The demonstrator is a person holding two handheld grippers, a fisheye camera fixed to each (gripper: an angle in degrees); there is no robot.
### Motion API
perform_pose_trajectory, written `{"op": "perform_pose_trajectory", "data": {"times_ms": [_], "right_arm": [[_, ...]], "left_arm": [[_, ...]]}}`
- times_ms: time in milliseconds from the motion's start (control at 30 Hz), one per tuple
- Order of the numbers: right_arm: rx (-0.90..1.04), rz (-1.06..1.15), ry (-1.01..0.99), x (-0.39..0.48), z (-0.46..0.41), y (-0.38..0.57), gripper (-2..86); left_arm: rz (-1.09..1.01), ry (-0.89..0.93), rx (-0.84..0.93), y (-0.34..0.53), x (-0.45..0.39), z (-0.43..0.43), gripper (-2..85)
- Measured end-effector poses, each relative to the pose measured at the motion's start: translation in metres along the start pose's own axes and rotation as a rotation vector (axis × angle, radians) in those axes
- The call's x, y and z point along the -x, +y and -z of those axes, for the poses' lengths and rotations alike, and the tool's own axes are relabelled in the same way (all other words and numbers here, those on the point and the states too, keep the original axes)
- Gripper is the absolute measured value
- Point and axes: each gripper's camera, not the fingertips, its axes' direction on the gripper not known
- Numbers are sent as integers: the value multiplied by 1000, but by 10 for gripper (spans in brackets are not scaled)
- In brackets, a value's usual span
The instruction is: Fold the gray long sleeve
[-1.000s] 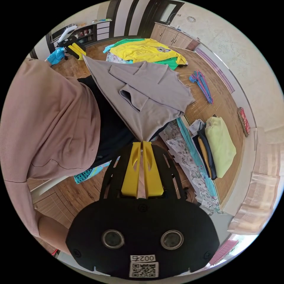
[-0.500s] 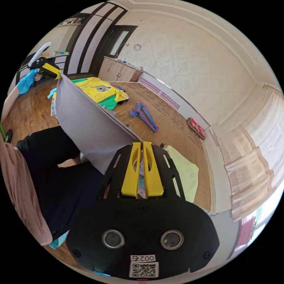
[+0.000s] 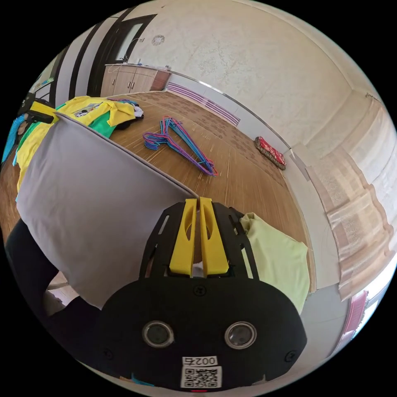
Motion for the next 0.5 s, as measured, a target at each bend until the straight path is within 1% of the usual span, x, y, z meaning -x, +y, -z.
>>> {"op": "perform_pose_trajectory", "data": {"times_ms": [200, 333, 400, 500], "right_arm": [[85, -32, -38, 3, -90, -23, -8], [123, -33, -65, 4, -131, -31, -7], [145, -32, -93, 3, -152, -36, -5], [147, -36, -129, -5, -169, -43, 4]], "left_arm": [[10, 10, 107, -51, -1, -60, -9], [12, 23, 165, -71, -2, -87, -7], [71, 57, 177, -82, 3, -96, -2], [106, 78, 187, -96, 8, -101, 14]]}}
